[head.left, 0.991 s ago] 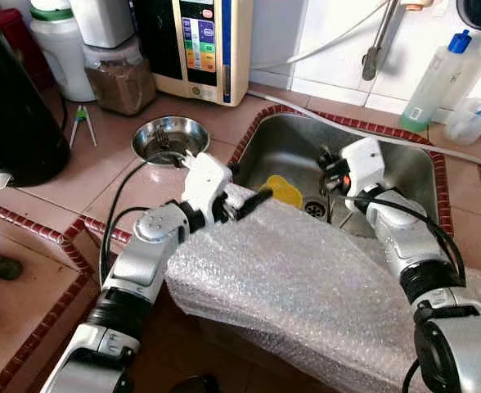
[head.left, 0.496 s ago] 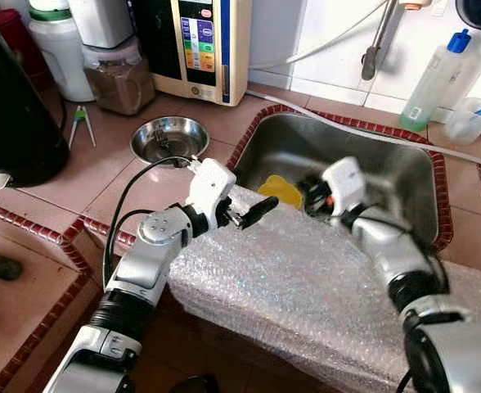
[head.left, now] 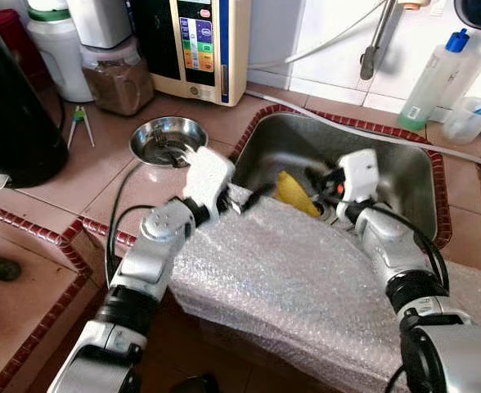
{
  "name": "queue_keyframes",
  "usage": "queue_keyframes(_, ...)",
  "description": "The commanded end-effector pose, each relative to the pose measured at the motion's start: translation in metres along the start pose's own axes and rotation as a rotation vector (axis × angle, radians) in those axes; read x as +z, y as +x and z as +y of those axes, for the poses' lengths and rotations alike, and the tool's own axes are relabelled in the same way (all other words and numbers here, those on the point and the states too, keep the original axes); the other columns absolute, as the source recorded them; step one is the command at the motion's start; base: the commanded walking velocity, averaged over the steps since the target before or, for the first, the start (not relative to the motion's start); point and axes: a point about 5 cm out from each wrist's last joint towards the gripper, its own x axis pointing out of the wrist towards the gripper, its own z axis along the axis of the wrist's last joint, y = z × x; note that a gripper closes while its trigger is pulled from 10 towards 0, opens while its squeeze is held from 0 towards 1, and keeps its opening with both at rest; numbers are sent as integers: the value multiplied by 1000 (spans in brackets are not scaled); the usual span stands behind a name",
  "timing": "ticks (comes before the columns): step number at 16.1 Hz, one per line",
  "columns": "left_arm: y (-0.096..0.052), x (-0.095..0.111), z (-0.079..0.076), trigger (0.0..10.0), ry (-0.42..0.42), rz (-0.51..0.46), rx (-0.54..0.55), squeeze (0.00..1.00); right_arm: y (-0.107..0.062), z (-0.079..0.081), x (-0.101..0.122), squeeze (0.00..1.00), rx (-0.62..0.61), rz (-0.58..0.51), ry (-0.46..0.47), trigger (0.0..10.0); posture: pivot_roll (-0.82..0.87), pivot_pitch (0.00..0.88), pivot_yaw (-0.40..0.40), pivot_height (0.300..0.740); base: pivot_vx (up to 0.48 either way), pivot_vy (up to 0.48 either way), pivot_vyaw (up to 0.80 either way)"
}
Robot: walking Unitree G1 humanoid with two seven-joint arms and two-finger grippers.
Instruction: Kitchen organization
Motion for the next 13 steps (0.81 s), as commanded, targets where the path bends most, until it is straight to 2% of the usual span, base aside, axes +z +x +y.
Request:
queue_keyframes(1,0,6,10,10000,19,-27,80,1000,-2,-1,2,1000,-39,-20,44,10000,-8,103,31,740,0,0,0)
queue_keyframes(2,-1,11,22,10000,39,-52,185,1000,-3,1,9,1000,-76,-69,87,10000,-11,105,34,740,0,0,0)
queue_keyframes(3,-4,15,30,10000,23,-77,255,1000,-5,2,14,1000,-104,-103,103,10000,-15,105,35,740,0,0,0)
queue_keyframes(5,-8,23,40,10000,50,-115,346,1000,-7,4,21,1000,-125,-142,126,10000,-22,105,39,740,0,0,0)
queue_keyframes(7,-12,30,54,10000,78,-154,475,1000,-12,10,28,1000,-119,-131,205,10000,-31,106,40,740,0,0,0)
queue_keyframes(8,-14,33,59,10000,67,-160,519,1000,-15,13,30,1000,-115,-130,193,10000,-35,107,40,740,0,0,0)
queue_keyframes(9,-15,35,60,10000,65,-170,545,1000,-18,15,30,851,-117,-120,236,10000,-37,107,38,740,0,0,0)
queue_keyframes(10,-18,37,60,10000,57,-185,567,255,-21,13,32,0,-132,-123,223,10000,-39,107,37,740,0,0,0)
queue_keyframes(11,-25,40,60,10000,67,-195,614,0,-28,11,36,0,-155,-139,227,10000,-40,108,34,740,0,0,0)
queue_keyframes(13,-34,38,60,10000,46,-178,678,0,-32,11,34,0,-197,-90,223,10000,-39,107,32,740,0,0,0)
